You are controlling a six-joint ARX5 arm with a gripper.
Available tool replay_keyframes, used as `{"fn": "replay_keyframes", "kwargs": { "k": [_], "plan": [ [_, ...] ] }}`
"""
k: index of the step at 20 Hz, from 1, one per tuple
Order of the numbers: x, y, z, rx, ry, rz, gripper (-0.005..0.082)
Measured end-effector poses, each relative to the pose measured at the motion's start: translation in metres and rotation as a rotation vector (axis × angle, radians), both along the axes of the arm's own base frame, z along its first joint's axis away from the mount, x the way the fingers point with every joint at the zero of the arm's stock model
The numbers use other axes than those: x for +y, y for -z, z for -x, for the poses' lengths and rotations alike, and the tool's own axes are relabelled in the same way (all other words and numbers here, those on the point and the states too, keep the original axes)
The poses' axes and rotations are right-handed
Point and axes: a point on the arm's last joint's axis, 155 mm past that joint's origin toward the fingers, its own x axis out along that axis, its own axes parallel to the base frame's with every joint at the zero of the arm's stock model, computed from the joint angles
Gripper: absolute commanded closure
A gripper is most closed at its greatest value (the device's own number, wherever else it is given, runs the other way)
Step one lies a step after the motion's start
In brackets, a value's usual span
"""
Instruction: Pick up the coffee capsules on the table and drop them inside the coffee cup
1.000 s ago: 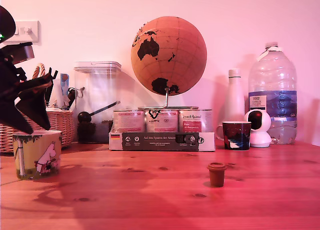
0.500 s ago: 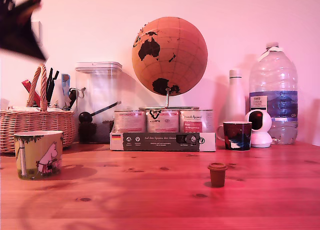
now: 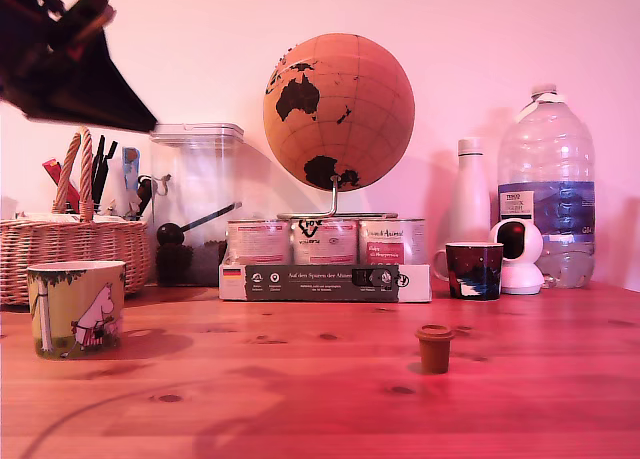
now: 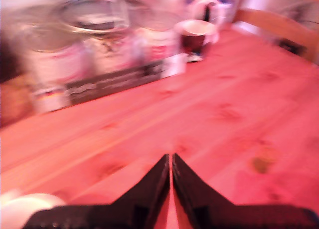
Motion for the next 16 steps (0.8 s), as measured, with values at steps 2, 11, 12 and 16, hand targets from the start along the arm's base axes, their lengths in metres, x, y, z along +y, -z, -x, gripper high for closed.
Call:
{"fn": "replay_keyframes", "kwargs": {
  "k": [2, 11, 12, 16],
  "plan": [
    [-0.015, -0.003, 0.010, -0.048, 0.056, 0.025, 0.0790],
    [-0.056, 0.015, 0.055, -0.114, 0.216, 0.063, 0.0790],
    [-0.057, 0.017, 0.058, -0.127, 0.223, 0.069, 0.0790],
    [-0.057, 0.037, 0.066, -0.121, 0.234, 0.066, 0.0790]
  ]
}}
